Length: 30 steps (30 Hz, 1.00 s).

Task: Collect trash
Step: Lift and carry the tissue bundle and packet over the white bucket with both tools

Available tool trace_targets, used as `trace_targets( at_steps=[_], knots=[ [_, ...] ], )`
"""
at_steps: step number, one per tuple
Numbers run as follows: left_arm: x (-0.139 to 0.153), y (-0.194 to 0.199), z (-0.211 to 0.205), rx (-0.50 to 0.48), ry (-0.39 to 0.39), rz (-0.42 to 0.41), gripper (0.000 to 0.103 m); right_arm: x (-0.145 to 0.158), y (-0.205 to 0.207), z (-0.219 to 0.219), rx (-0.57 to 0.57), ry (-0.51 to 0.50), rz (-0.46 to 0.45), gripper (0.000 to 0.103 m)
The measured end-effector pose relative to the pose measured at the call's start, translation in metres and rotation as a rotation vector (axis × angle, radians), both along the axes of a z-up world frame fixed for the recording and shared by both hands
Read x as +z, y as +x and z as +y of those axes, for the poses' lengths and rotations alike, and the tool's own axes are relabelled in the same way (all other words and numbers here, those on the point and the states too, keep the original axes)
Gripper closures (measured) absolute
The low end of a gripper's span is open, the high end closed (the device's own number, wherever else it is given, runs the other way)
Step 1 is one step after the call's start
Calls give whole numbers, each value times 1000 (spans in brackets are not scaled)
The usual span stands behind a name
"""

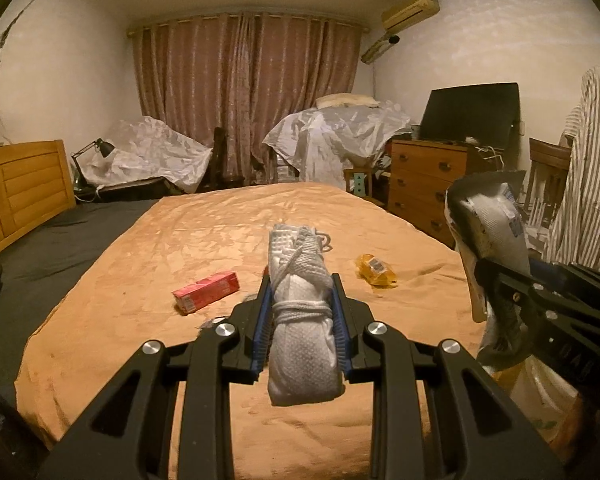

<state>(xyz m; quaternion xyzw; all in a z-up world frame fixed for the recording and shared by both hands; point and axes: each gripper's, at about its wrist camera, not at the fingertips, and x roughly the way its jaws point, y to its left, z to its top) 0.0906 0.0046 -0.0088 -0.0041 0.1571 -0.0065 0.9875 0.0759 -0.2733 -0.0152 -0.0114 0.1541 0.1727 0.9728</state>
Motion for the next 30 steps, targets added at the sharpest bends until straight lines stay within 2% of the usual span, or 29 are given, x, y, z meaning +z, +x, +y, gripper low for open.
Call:
trace_targets(
  at_steps=[6,12,21,30],
  knots=[
    [3,8,-29,-62,0,-1,77,11,-5,-28,-59,-10,-6,71],
    [9,15,-71,-140,2,-7,77,17,-13,-75,-138,-16,-1,71],
    [11,25,-145,-285,19,8,77,18,-30,-172,-268,-22,20,71],
    [6,32,-230,-458,29,44,77,11,-42,-277,-407,-40,87,71]
  ],
)
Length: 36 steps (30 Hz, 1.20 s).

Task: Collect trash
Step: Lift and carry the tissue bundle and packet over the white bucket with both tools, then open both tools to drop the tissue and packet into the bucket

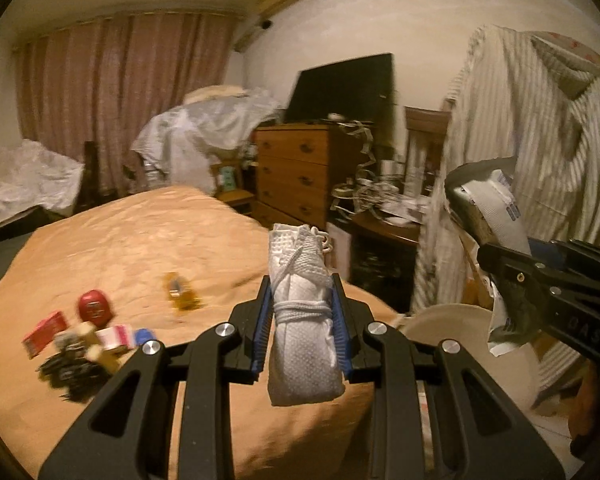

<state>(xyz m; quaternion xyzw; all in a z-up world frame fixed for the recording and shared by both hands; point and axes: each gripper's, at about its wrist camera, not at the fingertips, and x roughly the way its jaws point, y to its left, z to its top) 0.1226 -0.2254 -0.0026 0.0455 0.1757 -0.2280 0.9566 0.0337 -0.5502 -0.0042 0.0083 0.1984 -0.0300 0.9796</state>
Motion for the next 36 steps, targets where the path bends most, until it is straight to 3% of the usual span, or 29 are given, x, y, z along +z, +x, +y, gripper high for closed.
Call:
trace_targets(
  at_steps=[8,16,24,36],
  knots=[
    [-21,2,-70,-152,38,80,77,-23,1,-101,-72,56,156,71],
    [-49,15,-112,-252,80,214,77,-62,28,-167,-78,137,324,71],
    [-78,31,-132,-292,111,338,77,-98,33,-166,-80,190,409,71],
    [-86,30,-144,-313,137,360,77,-108,31,-163,-81,203,415,71]
  ],
)
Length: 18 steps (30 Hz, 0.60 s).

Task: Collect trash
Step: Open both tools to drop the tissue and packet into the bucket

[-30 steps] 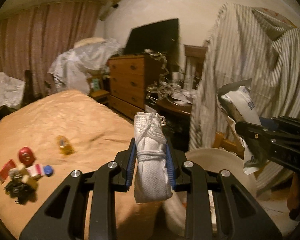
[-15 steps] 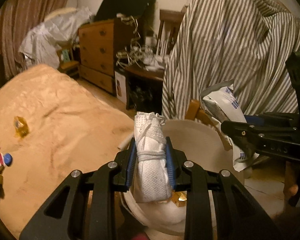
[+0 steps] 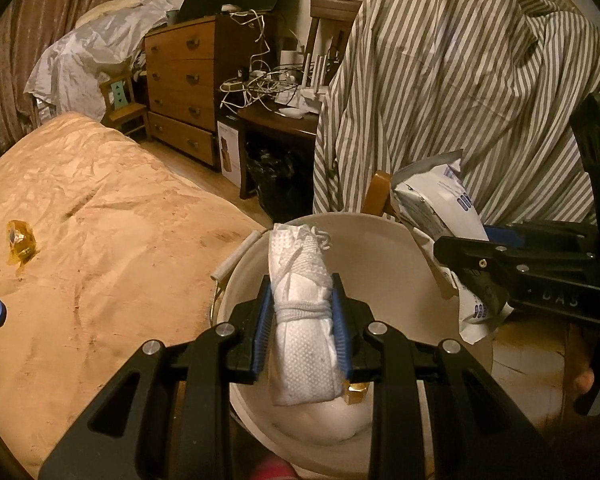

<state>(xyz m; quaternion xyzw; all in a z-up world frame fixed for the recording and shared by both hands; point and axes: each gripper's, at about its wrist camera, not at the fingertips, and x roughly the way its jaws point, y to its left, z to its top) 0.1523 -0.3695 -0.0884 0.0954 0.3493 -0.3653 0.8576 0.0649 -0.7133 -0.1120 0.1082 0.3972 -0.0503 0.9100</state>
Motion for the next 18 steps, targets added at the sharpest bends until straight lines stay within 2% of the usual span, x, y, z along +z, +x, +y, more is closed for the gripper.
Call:
trace_targets(
  at_steps=[18],
  knots=[
    [-5,1,-3,-2,8,6,77,-5,1,6,-3,6,-6,70]
  ],
)
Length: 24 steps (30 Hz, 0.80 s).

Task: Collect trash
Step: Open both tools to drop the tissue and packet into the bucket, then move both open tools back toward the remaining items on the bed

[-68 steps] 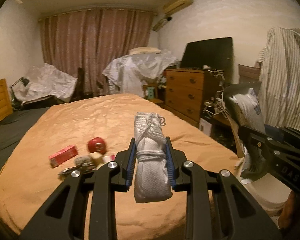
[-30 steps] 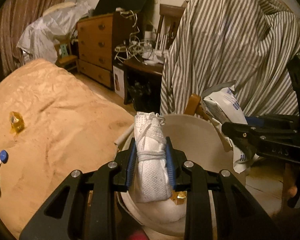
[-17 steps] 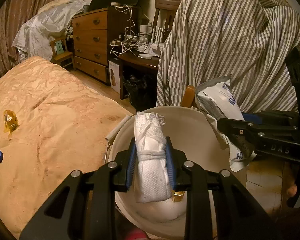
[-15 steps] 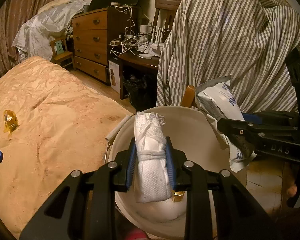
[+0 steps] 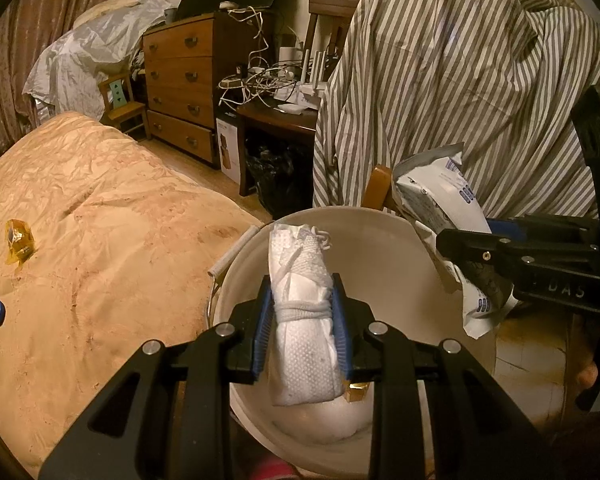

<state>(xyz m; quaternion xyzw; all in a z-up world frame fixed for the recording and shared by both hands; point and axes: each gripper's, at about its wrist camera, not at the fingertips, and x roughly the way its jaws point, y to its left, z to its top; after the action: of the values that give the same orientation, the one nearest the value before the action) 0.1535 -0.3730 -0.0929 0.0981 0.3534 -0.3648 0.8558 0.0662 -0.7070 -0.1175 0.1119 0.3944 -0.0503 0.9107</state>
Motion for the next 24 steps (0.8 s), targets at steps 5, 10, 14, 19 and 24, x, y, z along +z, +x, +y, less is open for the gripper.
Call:
trace_targets(
  at_steps=[5,10,14,19,24],
  knots=[
    [-2,0,2,14,7,-13,43,-1,-1,4,1,12,-4,62],
    [-3,1,7,25,9,-21,40,1,-4,4,-12,21,-18,58],
    [-5,1,9,27,12,-17,40,1,-7,1,-15,26,-21,58],
    [-5,-1,7,22,18,-20,40,2,-8,1,-16,26,-22,58],
    [-3,-1,10,26,17,-20,40,2,-7,0,-15,27,-22,58]
  ],
)
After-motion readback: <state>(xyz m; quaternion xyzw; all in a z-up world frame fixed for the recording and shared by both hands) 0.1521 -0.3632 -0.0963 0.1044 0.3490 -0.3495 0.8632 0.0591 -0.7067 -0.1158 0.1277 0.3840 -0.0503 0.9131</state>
